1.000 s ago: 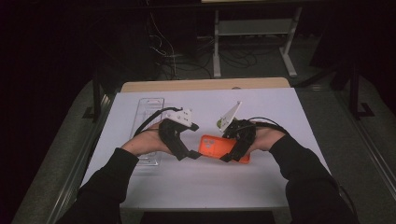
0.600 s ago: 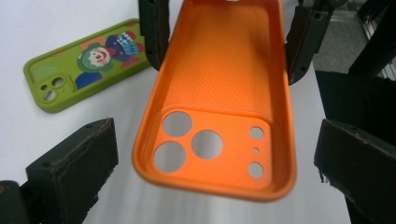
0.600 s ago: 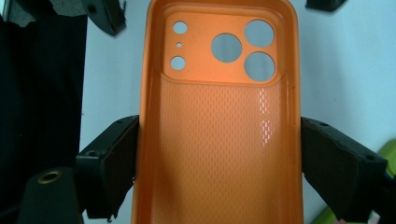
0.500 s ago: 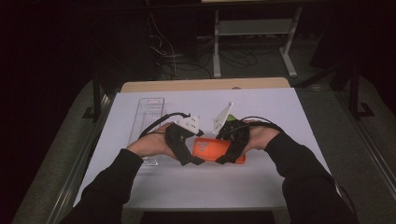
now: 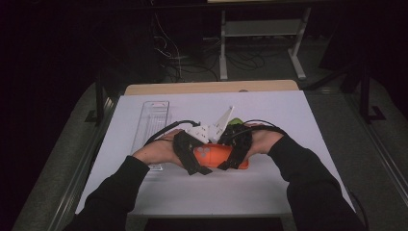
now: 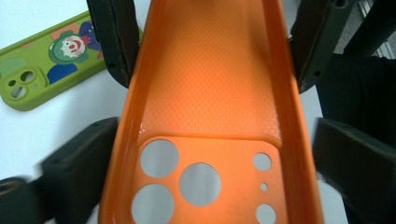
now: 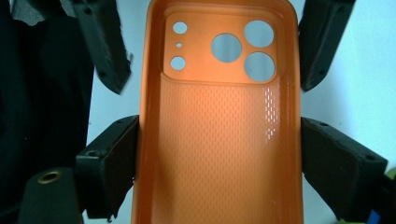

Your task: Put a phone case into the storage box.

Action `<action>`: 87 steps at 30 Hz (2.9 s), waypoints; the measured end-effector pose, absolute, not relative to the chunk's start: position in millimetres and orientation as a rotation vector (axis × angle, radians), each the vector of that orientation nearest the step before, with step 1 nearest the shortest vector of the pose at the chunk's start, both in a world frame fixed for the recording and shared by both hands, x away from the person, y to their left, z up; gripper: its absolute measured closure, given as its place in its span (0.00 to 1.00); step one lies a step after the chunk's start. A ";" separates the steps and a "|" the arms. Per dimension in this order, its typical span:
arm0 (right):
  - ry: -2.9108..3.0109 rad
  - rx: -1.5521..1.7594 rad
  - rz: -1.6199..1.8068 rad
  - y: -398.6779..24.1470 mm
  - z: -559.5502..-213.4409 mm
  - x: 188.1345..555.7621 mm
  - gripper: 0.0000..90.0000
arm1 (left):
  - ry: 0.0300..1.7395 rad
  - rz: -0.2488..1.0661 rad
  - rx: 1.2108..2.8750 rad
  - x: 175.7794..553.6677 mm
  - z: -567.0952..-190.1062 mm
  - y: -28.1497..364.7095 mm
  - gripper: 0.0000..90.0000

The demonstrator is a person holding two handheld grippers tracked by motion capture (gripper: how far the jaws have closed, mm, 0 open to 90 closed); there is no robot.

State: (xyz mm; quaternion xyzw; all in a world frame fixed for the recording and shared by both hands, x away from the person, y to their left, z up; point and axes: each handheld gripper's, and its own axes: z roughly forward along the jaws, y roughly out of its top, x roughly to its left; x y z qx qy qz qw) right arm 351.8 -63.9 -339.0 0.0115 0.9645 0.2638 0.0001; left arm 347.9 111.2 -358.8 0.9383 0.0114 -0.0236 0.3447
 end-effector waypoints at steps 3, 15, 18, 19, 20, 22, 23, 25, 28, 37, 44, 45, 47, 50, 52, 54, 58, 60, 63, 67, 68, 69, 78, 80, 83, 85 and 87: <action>3.029 0.031 0.837 -62.9 -337.8 351.2 0.17 | 0.034 -0.060 2.427 348.6 -358.5 111.0 0.08; 3.034 0.015 0.835 -63.9 -337.4 350.6 0.17 | 0.030 -0.057 2.422 348.3 -359.9 110.1 0.16; 3.044 0.017 0.820 -63.8 -338.6 350.0 0.17 | 0.043 -0.085 2.421 347.1 -362.2 108.8 0.17; 3.056 0.029 0.821 -63.4 -339.3 349.5 0.17 | 0.045 -0.087 2.424 346.8 -362.5 108.5 0.17; 3.053 0.017 0.817 -63.0 -340.4 349.5 0.16 | 0.051 -0.091 2.426 346.2 -362.8 108.4 0.17; 3.056 0.014 0.817 -62.8 -340.6 349.5 0.16 | 0.048 -0.086 2.432 345.6 -362.3 108.2 0.17; 3.055 0.009 0.819 -62.7 -341.0 349.4 0.16 | 0.046 -0.085 2.435 345.4 -362.0 108.3 0.17; 3.057 0.014 0.834 -63.5 -341.5 349.1 0.16 | 0.049 -0.079 2.437 344.5 -361.7 108.7 0.17; 3.037 0.044 0.894 -67.7 -341.8 350.0 0.13 | 0.063 -0.065 2.446 344.5 -361.7 111.0 0.17; 2.933 0.271 1.015 -93.7 -338.9 355.9 0.08 | 0.222 -0.011 2.432 344.2 -372.2 120.6 0.17; 2.830 0.452 1.090 -115.6 -341.8 358.8 0.08 | 0.376 0.032 2.408 341.4 -377.3 126.3 0.17; 2.819 0.484 1.088 -118.7 -342.3 358.0 0.08 | 0.394 0.050 2.405 340.5 -377.0 126.7 0.17; 2.790 0.544 1.108 -124.4 -344.3 357.5 0.08 | 0.413 0.093 2.411 339.6 -375.7 127.9 0.17; 2.748 0.659 1.150 -131.7 -347.7 354.1 0.08 | 0.486 0.147 2.394 338.6 -375.5 130.8 0.17; 2.721 0.753 1.198 -135.2 -350.2 350.5 0.08 | 0.532 0.164 2.378 337.5 -375.8 132.3 0.17; 2.685 0.794 1.216 -139.3 -357.4 347.1 0.08 | 0.578 0.181 2.366 336.7 -376.4 134.7 0.17; 2.639 0.867 1.221 -141.3 -364.9 342.4 0.08 | 0.632 0.208 2.351 336.1 -377.9 137.8 0.17; 2.597 0.935 1.250 -143.2 -371.1 339.9 0.08 | 0.649 0.192 2.343 334.9 -378.2 139.3 0.17; 2.550 1.038 1.219 -143.4 -384.7 333.9 0.07 | 0.684 0.187 2.342 334.1 -381.7 142.8 0.17; 2.536 1.097 1.200 -142.4 -394.3 325.9 0.07 | 0.694 0.181 2.331 332.6 -384.6 145.8 0.17; 2.518 1.109 1.177 -141.8 -397.4 322.8 0.07 | 0.698 0.180 2.330 331.8 -385.5 146.1 0.17; 2.513 1.130 1.165 -141.5 -400.4 320.3 0.07 | 0.697 0.180 2.340 331.5 -386.2 146.9 0.17; 2.509 1.172 1.145 -135.0 -419.4 313.3 0.06 | 0.719 0.158 2.338 330.8 -388.6 147.6 0.17; 2.512 1.172 1.147 -133.8 -419.7 313.3 0.06 | 0.718 0.157 2.344 331.0 -388.6 147.5 0.17; 2.503 1.160 1.150 -132.8 -420.5 314.3 0.06 | 0.717 0.145 2.338 330.2 -388.5 146.8 0.17; 2.507 1.134 1.137 -132.5 -420.4 313.7 0.06 | 0.714 0.146 2.335 330.0 -388.7 145.9 0.17; 2.507 1.083 1.122 -131.1 -420.9 312.3 0.05 | 0.715 0.138 2.331 329.5 -388.6 145.7 0.17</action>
